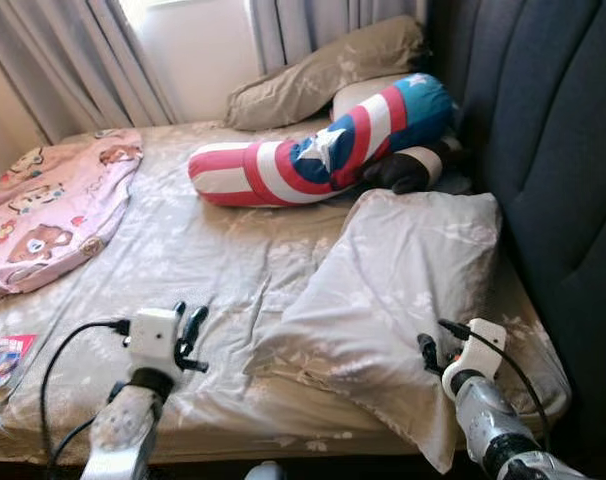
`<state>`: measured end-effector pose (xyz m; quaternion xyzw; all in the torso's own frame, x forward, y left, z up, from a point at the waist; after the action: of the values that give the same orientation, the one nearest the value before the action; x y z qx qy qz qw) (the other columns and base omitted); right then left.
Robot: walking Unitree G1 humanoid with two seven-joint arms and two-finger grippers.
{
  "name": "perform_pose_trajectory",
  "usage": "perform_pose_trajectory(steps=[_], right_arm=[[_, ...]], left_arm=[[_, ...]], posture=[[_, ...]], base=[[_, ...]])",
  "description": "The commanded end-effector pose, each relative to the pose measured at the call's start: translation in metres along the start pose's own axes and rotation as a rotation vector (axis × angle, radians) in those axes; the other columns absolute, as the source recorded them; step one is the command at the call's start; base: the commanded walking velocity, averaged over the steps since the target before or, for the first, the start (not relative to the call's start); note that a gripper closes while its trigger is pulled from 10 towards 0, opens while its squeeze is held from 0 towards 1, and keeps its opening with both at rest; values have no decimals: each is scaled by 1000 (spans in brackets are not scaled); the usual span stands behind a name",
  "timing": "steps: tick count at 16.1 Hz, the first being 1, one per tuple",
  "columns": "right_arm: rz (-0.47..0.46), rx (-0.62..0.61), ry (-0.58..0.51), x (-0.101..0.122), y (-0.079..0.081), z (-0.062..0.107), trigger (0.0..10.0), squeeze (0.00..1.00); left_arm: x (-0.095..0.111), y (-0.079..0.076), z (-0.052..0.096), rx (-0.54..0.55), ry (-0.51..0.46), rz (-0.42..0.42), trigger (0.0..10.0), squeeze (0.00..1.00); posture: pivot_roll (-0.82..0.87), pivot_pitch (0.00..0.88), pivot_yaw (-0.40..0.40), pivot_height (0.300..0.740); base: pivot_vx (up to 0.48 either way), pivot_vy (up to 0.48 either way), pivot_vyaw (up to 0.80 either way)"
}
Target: Clean up the room
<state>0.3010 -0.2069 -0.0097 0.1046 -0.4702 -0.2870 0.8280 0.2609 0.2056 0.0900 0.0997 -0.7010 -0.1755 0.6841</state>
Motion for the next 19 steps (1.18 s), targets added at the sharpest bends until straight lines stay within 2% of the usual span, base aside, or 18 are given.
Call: perform_pose_trajectory(steps=[1, 6, 10, 13, 17, 19], right_arm=[[-10, 5, 32, -8, 3, 0, 10000, 0], [-19, -36, 39, -14, -1, 2, 10000, 0], [-18, -76, -3, -7, -6, 2, 10000, 0], [-14, -106, -12, -4, -13, 3, 10000, 0], [52, -99, 89, -18, -23, 7, 10000, 0], [74, -68, 133, -27, -18, 7, 10000, 0]], left_arm=[[4, 10, 3, 18, 0, -20, 10000, 0], [12, 12, 16, 12, 11, -27, 10000, 0], [12, 13, 25, 2, 42, -34, 10000, 0], [14, 16, 23, 16, 48, -37, 10000, 0], [21, 16, 13, 44, 19, -30, 10000, 0], [28, 23, 10, 57, 3, -46, 10000, 0]], posture=[[180, 0, 126, 658], [198, 0, 139, 658], [192, 30, 145, 658], [170, 55, 135, 658], [186, 95, 103, 658], [203, 111, 101, 658]], base=[[0, 0, 0], [0, 0, 0], [0, 0, 0], [0, 0, 0], [0, 0, 0], [0, 0, 0]])
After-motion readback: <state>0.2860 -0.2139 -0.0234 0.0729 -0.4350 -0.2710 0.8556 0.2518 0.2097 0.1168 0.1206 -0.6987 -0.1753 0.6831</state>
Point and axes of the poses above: a point about 5 cm out from each wrist's last joint towards the gripper, its own z axis pointing back from the gripper into the wrist, its own x axis along the axis of the wrist's last joint, y = z × x, the point moved 1 cm from there along -z, pointing out of the wrist towards the gripper, and after that the axes turned 15 degrees about -z, right-handed, at the moved point
